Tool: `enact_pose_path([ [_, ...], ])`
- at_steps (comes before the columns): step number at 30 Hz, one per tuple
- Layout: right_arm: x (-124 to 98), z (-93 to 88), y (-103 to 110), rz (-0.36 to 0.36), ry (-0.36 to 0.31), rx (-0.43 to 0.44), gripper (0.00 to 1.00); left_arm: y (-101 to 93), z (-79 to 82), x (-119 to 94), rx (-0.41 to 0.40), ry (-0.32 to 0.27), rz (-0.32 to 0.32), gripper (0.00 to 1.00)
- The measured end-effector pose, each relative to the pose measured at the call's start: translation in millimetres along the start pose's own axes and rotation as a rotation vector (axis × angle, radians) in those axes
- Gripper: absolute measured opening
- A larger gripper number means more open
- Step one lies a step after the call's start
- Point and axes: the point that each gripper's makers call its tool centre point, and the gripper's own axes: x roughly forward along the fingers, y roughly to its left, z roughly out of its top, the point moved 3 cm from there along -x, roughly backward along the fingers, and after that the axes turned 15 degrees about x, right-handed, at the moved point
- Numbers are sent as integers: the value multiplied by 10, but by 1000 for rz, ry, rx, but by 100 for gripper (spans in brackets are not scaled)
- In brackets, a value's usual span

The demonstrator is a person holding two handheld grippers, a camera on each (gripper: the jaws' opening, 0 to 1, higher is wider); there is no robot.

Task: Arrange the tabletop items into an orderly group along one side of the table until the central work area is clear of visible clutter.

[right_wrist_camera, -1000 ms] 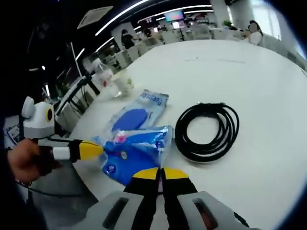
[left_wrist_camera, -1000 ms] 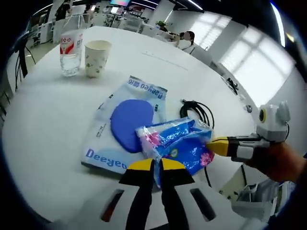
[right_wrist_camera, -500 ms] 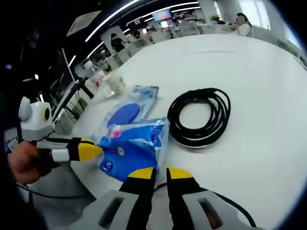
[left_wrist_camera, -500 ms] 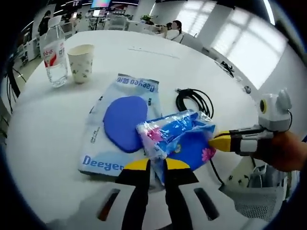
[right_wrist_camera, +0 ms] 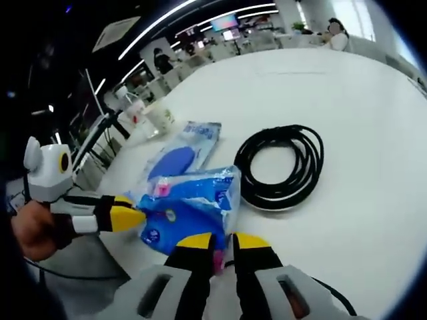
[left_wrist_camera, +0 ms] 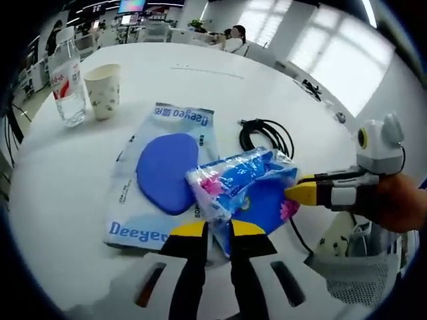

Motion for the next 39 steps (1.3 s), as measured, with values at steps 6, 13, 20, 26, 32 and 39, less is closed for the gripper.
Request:
enact_pose_path([
  [6, -27, 15, 0, 12, -11, 14, 0, 45, 44, -61, -12, -11, 15, 1],
  [13, -74, 7, 19, 17, -29, 26, 0, 23, 98, -147, -30, -35, 11, 0],
  [20, -194, -78, 31, 19, -48, 48, 0, 12, 96, -171, -13, -40, 2, 0],
  [26, -233, -62, 3, 14, -75, 65, 0, -20, 145, -190, -23, -60, -5, 0],
  [32, -325, -89, -19, 7, -99, 87, 0, -137, 250, -196, -10, -77, -35, 0],
  [39, -380, -62, -103, -4, -120, 108, 0, -212, 315, -136, 51, -79, -51, 0],
])
